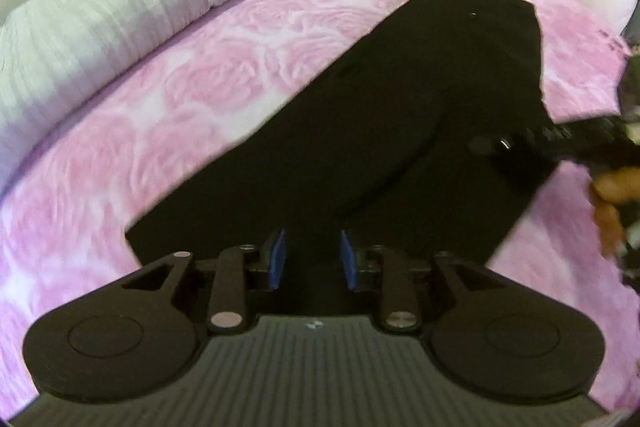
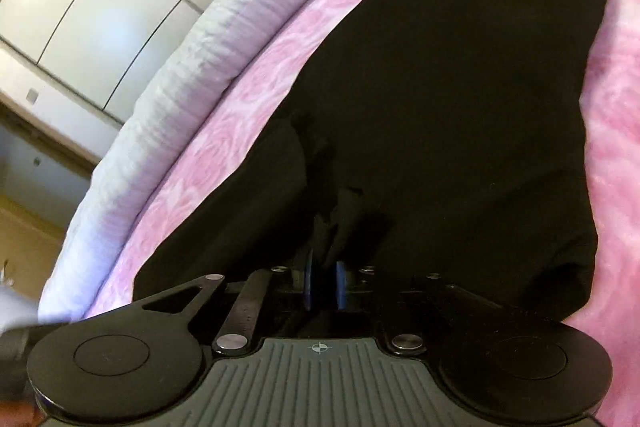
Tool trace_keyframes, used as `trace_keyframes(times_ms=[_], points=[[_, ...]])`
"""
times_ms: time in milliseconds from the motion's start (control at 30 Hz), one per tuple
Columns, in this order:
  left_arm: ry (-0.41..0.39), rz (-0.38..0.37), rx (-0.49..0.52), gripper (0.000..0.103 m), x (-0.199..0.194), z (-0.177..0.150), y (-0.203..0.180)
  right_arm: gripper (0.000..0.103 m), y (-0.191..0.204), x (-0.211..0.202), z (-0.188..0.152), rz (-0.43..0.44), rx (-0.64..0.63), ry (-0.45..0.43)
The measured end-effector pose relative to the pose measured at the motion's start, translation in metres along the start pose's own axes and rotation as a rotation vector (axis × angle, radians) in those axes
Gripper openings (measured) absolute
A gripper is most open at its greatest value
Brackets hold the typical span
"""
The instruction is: Fold clothes
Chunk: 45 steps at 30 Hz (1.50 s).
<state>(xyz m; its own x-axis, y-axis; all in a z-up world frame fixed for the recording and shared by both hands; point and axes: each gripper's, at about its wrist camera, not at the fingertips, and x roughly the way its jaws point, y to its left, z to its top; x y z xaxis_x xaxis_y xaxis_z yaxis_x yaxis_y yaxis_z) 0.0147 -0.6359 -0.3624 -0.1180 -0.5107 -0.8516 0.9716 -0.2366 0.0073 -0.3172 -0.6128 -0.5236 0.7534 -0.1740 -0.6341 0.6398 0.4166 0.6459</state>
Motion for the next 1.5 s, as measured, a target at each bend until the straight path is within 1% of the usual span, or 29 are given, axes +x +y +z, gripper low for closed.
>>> trace_keyframes(times_ms=[67,167,233,300,367,467,500,567,633,700,733,767,867,933,1000,1033,1067,1167,1267,1367,1500], points=[[0.005,-0.002,0.038,0.025,0.014,0.02,0.002,0.014,-0.004,0.0,0.005,0.019,0.009,0.02],[0.012,-0.005,0.094,0.027,0.034,0.05,0.005,0.014,-0.01,-0.002,0.011,0.016,0.033,0.049],[0.016,-0.014,0.138,0.027,0.048,0.068,0.005,0.014,-0.012,-0.007,0.014,0.008,0.027,0.055],[0.027,-0.049,0.212,0.027,0.07,0.083,-0.002,0.014,-0.011,-0.012,0.016,-0.008,0.003,0.062],[0.055,-0.09,0.277,0.027,0.091,0.093,-0.008,0.014,-0.011,-0.015,0.018,-0.019,-0.014,0.064],[0.1,-0.143,0.334,0.026,0.115,0.1,-0.015,0.015,-0.019,-0.019,0.02,-0.012,0.026,0.059],[0.116,-0.157,0.35,0.019,0.121,0.1,-0.018,0.016,-0.02,-0.019,0.02,-0.012,0.039,0.058],[0.137,-0.171,0.372,0.0,0.125,0.101,-0.019,0.016,-0.02,-0.016,0.014,-0.02,0.052,0.056],[0.112,-0.173,0.353,0.0,0.119,0.104,-0.013,0.016,-0.019,-0.015,0.01,-0.026,0.049,0.055],[0.046,-0.154,0.275,0.0,0.106,0.113,0.004,0.005,-0.014,-0.018,0.011,-0.054,0.03,0.059],[0.024,-0.153,0.239,0.0,0.101,0.116,0.013,0.004,-0.013,-0.024,0.013,-0.057,0.03,0.049],[0.02,-0.163,0.222,0.0,0.101,0.118,0.017,0.004,-0.014,-0.03,0.013,-0.058,0.031,0.034],[0.037,-0.159,0.286,0.0,0.11,0.115,0.012,0.003,-0.01,-0.033,0.01,-0.076,0.029,0.022],[0.054,-0.16,0.307,0.0,0.117,0.113,0.008,0.003,-0.009,-0.032,0.009,-0.088,0.029,0.026],[0.063,-0.165,0.329,0.006,0.122,0.112,0.007,0.003,-0.013,-0.026,0.008,-0.094,0.036,0.048],[0.056,-0.162,0.355,0.007,0.123,0.112,0.006,0.004,-0.014,-0.023,0.01,-0.093,0.032,0.055],[0.05,-0.163,0.379,0.013,0.123,0.112,0.006,0.004,-0.014,-0.023,0.013,-0.091,0.02,0.058],[0.046,-0.167,0.407,0.023,0.127,0.118,0.009,0.004,-0.01,-0.031,0.011,-0.097,-0.025,0.056],[0.069,-0.215,0.423,0.022,0.133,0.122,0.01,0.004,-0.002,-0.038,0.005,-0.123,-0.046,0.043],[0.118,-0.272,0.463,0.021,0.142,0.122,0.007,0.004,0.014,-0.029,-0.001,-0.126,-0.033,0.041],[0.135,-0.272,0.508,0.021,0.151,0.12,0.002,0.005,0.01,-0.027,0.004,-0.115,0.031,0.045]])
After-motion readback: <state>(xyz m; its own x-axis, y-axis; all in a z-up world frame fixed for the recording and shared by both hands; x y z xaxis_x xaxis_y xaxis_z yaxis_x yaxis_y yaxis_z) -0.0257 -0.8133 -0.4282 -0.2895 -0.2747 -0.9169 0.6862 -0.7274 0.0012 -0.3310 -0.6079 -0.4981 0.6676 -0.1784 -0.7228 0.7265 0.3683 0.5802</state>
